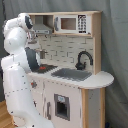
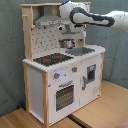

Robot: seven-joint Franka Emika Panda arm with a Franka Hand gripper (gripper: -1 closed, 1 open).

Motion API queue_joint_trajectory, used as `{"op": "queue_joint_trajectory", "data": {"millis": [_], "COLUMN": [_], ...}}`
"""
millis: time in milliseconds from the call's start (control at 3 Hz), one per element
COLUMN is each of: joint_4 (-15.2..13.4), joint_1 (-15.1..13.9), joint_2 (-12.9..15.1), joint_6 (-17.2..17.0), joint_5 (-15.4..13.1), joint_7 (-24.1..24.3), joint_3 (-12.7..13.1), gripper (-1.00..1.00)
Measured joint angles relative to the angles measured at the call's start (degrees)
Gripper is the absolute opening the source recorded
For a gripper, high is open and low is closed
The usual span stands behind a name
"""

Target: Play with the kitchen

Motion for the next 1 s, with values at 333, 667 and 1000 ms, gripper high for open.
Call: {"op": "queue_joint_trajectory", "data": {"millis": [333,667,1000], "joint_4": [-4.4,-8.9,-14.4], "joint_1": [0.4,0.8,1.6], "joint_2": [3.0,5.9,9.2], "joint_6": [-0.1,0.5,2.0], "joint_5": [-1.8,-3.4,-5.0], "joint_7": [1.6,2.7,4.2], "joint_3": [0.0,0.1,0.1], "gripper": [-1.00,-1.00,-1.00]}}
